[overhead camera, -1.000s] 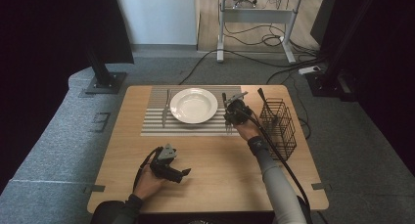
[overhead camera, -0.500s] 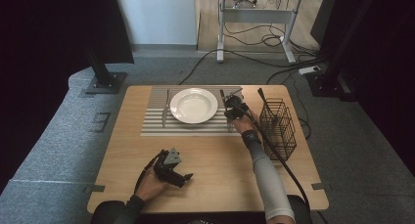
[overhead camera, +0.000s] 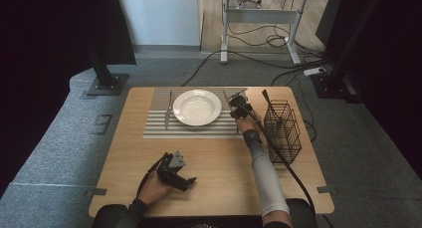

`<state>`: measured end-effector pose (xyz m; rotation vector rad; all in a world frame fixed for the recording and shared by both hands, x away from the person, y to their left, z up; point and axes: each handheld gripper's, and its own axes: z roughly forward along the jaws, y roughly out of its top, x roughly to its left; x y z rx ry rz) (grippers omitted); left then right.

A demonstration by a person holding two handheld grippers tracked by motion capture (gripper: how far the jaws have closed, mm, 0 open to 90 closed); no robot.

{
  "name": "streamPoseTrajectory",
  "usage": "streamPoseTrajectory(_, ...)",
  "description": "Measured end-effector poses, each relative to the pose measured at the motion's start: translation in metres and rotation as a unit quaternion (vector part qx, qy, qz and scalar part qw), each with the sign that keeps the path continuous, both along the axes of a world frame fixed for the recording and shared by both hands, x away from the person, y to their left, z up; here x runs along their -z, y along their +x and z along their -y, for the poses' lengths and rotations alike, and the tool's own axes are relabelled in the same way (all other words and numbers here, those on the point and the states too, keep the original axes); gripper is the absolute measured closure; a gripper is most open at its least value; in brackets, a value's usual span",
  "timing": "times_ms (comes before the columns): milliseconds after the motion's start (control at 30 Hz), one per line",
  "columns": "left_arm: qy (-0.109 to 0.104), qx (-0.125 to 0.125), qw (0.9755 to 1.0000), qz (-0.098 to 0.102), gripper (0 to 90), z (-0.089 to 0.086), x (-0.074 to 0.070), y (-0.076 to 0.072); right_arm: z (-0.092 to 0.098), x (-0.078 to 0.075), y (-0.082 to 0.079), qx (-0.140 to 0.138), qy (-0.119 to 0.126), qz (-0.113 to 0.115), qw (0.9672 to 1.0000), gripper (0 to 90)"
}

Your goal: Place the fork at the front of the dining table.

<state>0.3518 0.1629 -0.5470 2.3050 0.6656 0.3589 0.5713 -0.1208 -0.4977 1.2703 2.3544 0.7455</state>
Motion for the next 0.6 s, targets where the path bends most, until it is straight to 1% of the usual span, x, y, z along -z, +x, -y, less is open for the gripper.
streamPoseTrajectory(67, 0.0, -0.007, 1.0, -0.001, 0.0, -0.002, 0.0, 0.001, 0.001, 0.002, 0.003, 0.006, 0.002, -0.002, 1.0, 85.9)
streamPoseTrajectory(167, 0.012, -0.024, 0.9996, -0.001, 0.0, -0.003, 0.001, 0.003, 0.001, 0.006, 0.007, 0.011, 0.0, -0.005, 0.9999, 85.8)
streamPoseTrajectory(233, 0.013, -0.033, 0.9994, -0.006, 0.0, -0.005, 0.001, 0.004, 0.001, 0.009, 0.01, 0.015, -0.002, -0.008, 0.9999, 85.8)
streamPoseTrajectory(367, 0.005, -0.05, 0.9984, -0.025, 0.0, -0.009, 0.002, 0.007, 0.001, 0.015, 0.015, 0.023, -0.008, -0.013, 0.9996, 85.7)
streamPoseTrajectory(500, 0.003, -0.055, 0.9979, -0.033, 0.0, -0.01, 0.002, 0.009, 0.0, 0.02, 0.019, 0.025, -0.007, -0.016, 0.9995, 85.6)
streamPoseTrajectory(600, 0.002, -0.056, 0.9979, -0.034, 0.0, -0.01, 0.002, 0.009, -0.001, 0.022, 0.023, 0.027, -0.007, -0.016, 0.9995, 85.6)
